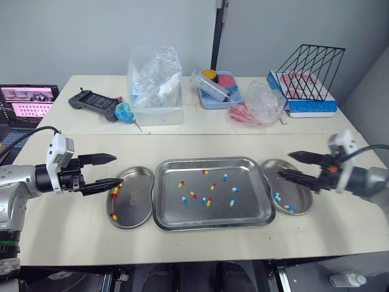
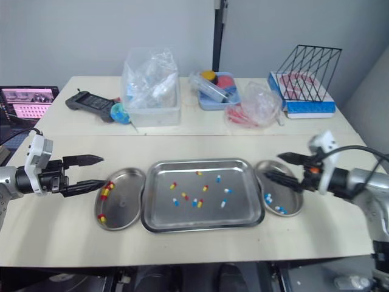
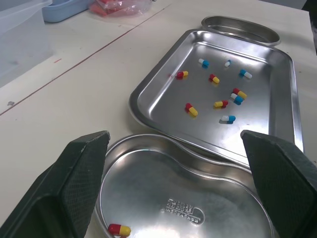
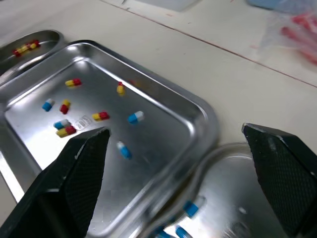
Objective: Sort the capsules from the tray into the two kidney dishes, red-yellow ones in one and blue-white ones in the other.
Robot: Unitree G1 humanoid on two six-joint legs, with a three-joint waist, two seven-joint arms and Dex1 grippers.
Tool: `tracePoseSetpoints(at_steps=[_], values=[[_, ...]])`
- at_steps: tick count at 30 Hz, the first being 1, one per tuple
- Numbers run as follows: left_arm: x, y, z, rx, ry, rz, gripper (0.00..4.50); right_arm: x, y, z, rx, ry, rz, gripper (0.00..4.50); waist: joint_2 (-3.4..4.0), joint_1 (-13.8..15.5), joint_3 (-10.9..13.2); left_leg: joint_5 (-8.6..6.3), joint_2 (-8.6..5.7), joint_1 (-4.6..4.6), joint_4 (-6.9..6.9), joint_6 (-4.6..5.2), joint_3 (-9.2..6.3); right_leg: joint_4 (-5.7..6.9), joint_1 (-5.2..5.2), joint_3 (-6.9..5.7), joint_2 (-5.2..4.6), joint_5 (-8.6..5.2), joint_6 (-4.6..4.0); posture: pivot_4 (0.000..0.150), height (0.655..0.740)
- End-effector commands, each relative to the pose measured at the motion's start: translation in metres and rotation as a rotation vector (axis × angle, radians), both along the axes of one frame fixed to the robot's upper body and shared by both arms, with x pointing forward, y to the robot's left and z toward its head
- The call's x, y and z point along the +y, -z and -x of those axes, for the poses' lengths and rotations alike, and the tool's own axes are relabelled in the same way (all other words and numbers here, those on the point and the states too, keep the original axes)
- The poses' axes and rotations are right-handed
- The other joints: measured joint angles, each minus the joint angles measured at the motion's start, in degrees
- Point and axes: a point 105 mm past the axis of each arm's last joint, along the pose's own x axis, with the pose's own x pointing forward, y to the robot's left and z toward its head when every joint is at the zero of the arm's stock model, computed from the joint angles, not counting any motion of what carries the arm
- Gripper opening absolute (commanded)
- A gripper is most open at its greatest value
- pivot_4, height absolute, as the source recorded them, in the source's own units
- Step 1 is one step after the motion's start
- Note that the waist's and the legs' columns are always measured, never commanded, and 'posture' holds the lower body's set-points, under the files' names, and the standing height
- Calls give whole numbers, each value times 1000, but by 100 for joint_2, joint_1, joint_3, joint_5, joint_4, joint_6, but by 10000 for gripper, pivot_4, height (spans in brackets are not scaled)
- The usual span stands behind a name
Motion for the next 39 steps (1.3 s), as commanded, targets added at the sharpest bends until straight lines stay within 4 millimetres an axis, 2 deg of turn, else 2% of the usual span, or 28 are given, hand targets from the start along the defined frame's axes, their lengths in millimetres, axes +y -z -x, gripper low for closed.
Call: tracePoseSetpoints(at_steps=[1,7,10,13,15,18,22,27,34,39], values=[[17,-7,7,-41,-34,-39,44834,42,-11,1,-51,-91,-5,45000,0,-10,0,-1,0,-1,0,-1,0,1,-1,1,1,-1,-1,1500,7400],[29,-6,22,-45,-75,-39,44834,116,-1,11,-36,-238,-19,45000,0,36,0,-3,2,-33,2,-5,-2,5,-34,-10,-4,-3,-5,1500,7400],[28,-9,27,-62,-74,-16,44834,134,-1,12,-50,-256,-33,45000,-2,77,-1,-1,-3,-59,15,-7,-4,15,-57,-16,-11,-2,-5,1500,7400],[27,-9,43,-35,-83,7,44834,181,19,9,-50,-279,4,45000,-8,29,-4,5,-3,-72,21,-18,0,20,-71,-19,-12,2,-8,1500,7400],[27,-12,49,-41,-85,17,44834,198,28,10,-33,-281,26,45000,-11,-6,-6,26,-1,-72,18,-53,-2,33,-78,-27,-10,2,-11,1500,7400],[27,-14,50,-37,-108,25,44834,201,34,8,-17,-252,30,45000,-10,29,-4,36,4,-73,14,-69,-4,65,-91,-49,-10,-13,-33,1500,7400],[21,-13,56,-14,-92,11,44834,209,44,18,6,-267,33,45000,-18,34,-9,36,5,-73,18,-70,-21,66,-76,-92,-17,-14,-36,1500,7400],[20,-19,56,11,-86,-10,45000,215,58,31,32,-283,60,30237,-19,16,-9,37,10,-73,16,-70,-32,80,-82,-103,-9,-22,-51,1500,7400],[15,-22,53,37,-57,-18,45000,216,70,35,33,-247,86,30237,-19,20,-9,42,13,-73,14,-79,-33,83,-81,-112,-6,-27,-57,1500,7400],[13,-21,50,41,-60,-21,45000,218,67,31,1,-186,62,30237,-20,13,-9,53,13,-73,14,-98,-35,84,-80,-115,-6,-28,-58,1500,7400]])
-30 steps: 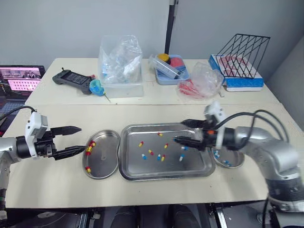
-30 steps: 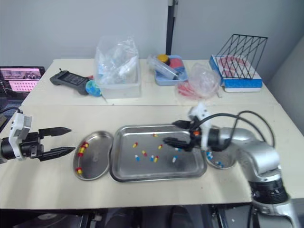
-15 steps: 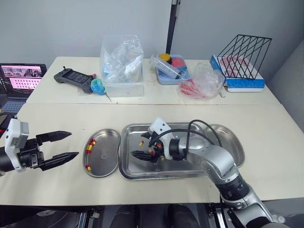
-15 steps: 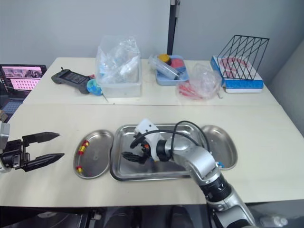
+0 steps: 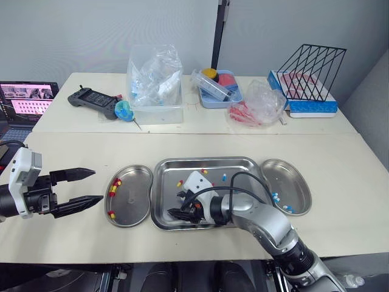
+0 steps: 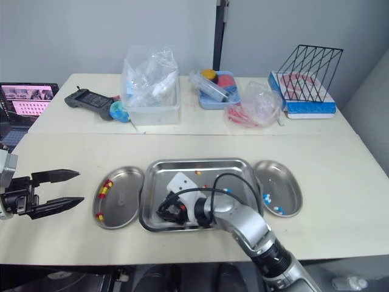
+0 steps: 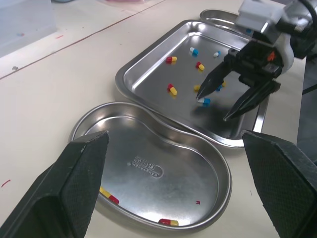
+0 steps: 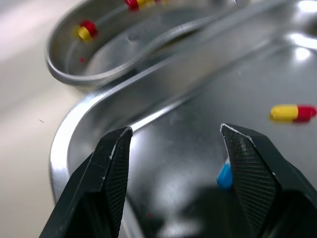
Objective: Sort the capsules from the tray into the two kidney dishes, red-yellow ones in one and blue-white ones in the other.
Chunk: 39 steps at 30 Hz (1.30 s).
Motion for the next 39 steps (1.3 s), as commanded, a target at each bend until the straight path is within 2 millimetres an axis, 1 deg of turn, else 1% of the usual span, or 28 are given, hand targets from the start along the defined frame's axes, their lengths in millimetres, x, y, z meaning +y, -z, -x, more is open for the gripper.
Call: tracePoseSetpoints(at_steps=[1,9,13,19,22,27,30,36,37,39], values=[[-5,-9,0,-23,25,-11,45000,5,-16,2,-59,10,-54,30237,0,-4,0,0,1,0,-1,0,-1,1,0,0,2,-1,-1,1500,7400],[-3,-9,-6,-43,3,-18,45000,3,-7,-1,-47,34,-28,30237,-1,1,0,2,3,0,-4,-4,-4,2,0,-1,5,-2,-4,1500,7400],[-2,-10,-11,-111,9,-62,45000,1,-7,-6,-59,53,-9,30237,0,-2,0,2,4,1,-4,-4,-4,2,-1,-1,7,-3,-4,1500,7400],[0,-9,-14,-104,2,-60,45000,1,2,-9,6,80,-18,30237,-1,-3,0,2,5,1,-4,-3,-4,2,0,-1,8,-3,-5,1500,7400],[1,-10,-15,-110,-1,-70,45000,1,7,-10,13,74,2,30237,-1,-2,0,2,5,1,-4,-2,-4,2,0,-1,9,-3,-5,1500,7400],[6,-10,-16,-96,-9,-88,45000,-1,9,-9,-2,85,19,30237,-1,-3,0,2,5,1,-4,-2,-4,3,1,-1,10,-3,-5,1500,7400],[9,-11,-15,-92,-13,-90,45000,-3,9,-10,2,110,17,22474,-1,-2,-1,2,5,1,-4,-2,-4,3,1,-1,10,-3,-5,1500,7400],[12,-13,-21,-103,-20,-96,45000,-10,13,-12,8,123,31,1863,-2,3,-1,1,5,1,-4,-2,-5,3,2,-1,10,-3,-5,1500,7400],[13,-14,-23,-105,-20,-98,45000,-12,13,-11,6,120,34,275,-2,3,-1,1,5,1,-4,-2,-6,3,2,-1,10,-3,-5,1500,7400],[13,-15,-26,-112,-16,-100,45000,-13,10,-10,1,113,22,275,-2,4,-1,1,4,1,-4,-1,-6,4,2,-2,11,-3,-5,1500,7400]])
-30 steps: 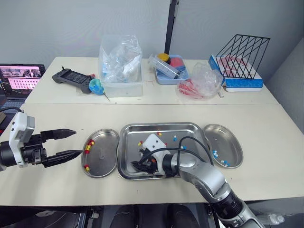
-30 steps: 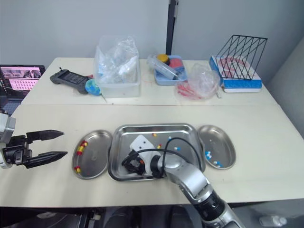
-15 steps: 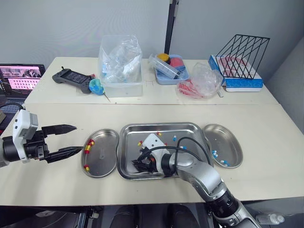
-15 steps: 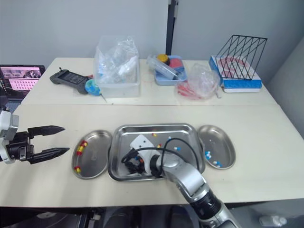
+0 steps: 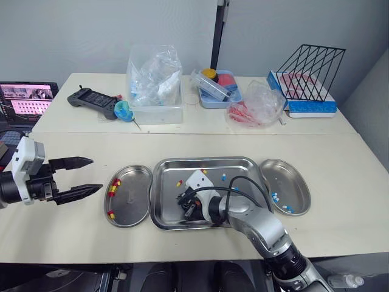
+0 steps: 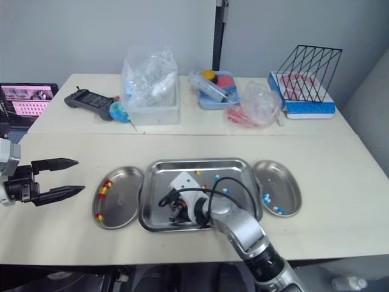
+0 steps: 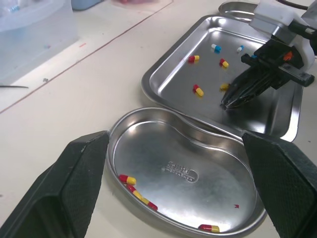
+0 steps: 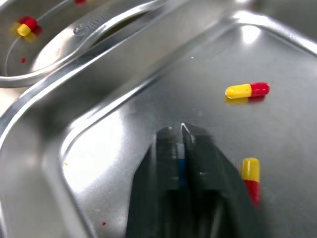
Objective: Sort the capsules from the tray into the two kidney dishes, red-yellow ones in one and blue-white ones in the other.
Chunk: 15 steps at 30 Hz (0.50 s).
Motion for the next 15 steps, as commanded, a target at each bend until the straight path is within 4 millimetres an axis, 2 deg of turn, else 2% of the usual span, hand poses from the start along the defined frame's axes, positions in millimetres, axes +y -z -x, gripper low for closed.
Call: tracePoseSetpoints(at_steps=[1,6,8,12,14,15], values=[[1,-9,-4,-36,16,-36,45000,-3,-5,3,-10,-9,-19,275,0,0,0,0,-1,0,0,0,0,0,1,0,0,0,0,1500,7400],[-2,-9,-9,-45,37,-21,45000,9,-30,10,-66,-109,-138,275,-1,-4,0,0,0,0,0,2,1,0,0,1,2,0,0,1500,7400],[-1,-8,-11,-42,39,-20,45000,7,-41,10,-89,-141,-189,275,-2,-5,0,-2,-1,0,0,4,0,0,0,1,5,0,0,1500,7400],[0,-7,-15,-21,51,-8,45000,-27,-86,-1,-191,-188,-307,275,-3,30,1,-10,0,0,4,19,-2,0,5,1,6,1,2,1500,7400],[0,-5,-17,-21,57,-2,45000,-49,-94,-10,-221,-167,-295,275,-3,43,1,-16,-3,0,8,30,-3,-4,11,1,5,4,7,1500,7400],[-1,-3,-16,-11,70,5,45000,-69,-96,-19,-239,-120,-273,275,-4,51,1,-17,-2,0,9,32,-4,-5,12,1,5,4,7,1500,7400]])
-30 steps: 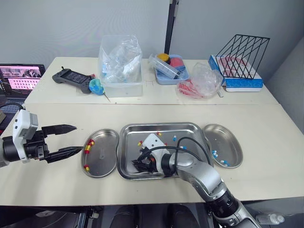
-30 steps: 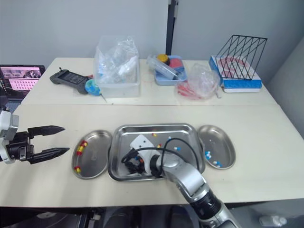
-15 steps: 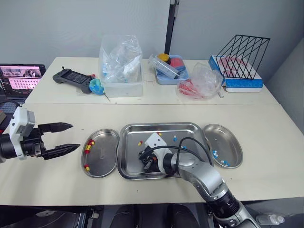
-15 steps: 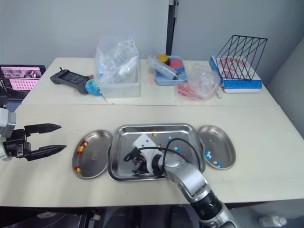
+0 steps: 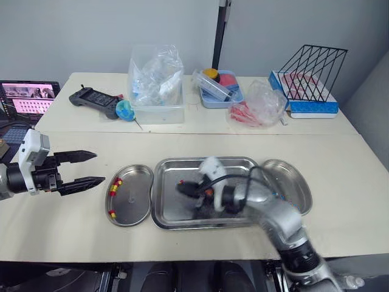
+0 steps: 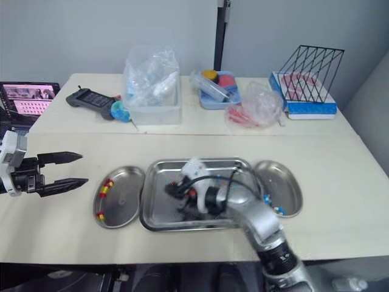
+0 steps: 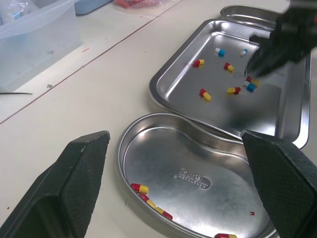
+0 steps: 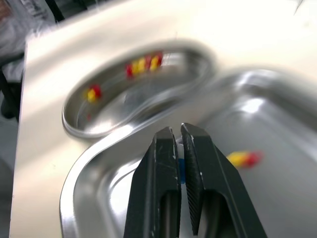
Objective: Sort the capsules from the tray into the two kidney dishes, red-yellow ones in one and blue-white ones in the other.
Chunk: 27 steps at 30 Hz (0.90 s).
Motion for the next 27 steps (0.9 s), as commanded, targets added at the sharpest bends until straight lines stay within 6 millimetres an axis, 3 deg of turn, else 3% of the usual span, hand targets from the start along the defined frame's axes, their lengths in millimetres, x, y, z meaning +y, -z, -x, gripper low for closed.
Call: tracePoseSetpoints(at_steps=[1,4,6,8,15,24,27], values=[[-3,-1,1,-13,46,-8,45000,-52,-26,-17,-96,84,-23,275,-1,14,0,-1,1,0,-1,0,0,-1,1,-1,0,0,0,1500,7400],[-4,5,5,13,68,5,45000,-92,-27,-28,-117,179,34,275,0,13,0,-1,-2,0,-3,0,6,-2,-1,-1,0,-2,-1,1500,7400],[-3,8,5,1,66,16,45000,-139,-20,-35,-105,291,114,275,0,4,0,-1,-4,0,-4,0,11,-1,-3,-1,0,-3,-3,1500,7400],[-3,9,4,-16,61,28,45000,-172,-13,-36,-89,364,159,275,1,21,1,-1,-7,0,-5,1,12,-2,-1,0,0,-4,-2,1500,7400],[-9,20,5,-18,53,54,45000,-197,15,-27,-29,403,211,275,0,-48,1,-1,-2,10,-4,3,4,8,1,5,1,-4,-3,1500,7400],[-8,22,3,-38,23,44,45000,-216,28,-20,-8,471,293,275,1,25,1,-3,0,12,0,7,2,5,6,7,-6,-4,0,1500,7400],[-6,23,2,-42,13,44,45000,-224,26,-19,-12,488,299,10116,1,22,1,-3,0,12,0,7,2,4,5,7,-7,-3,0,1500,7400]])
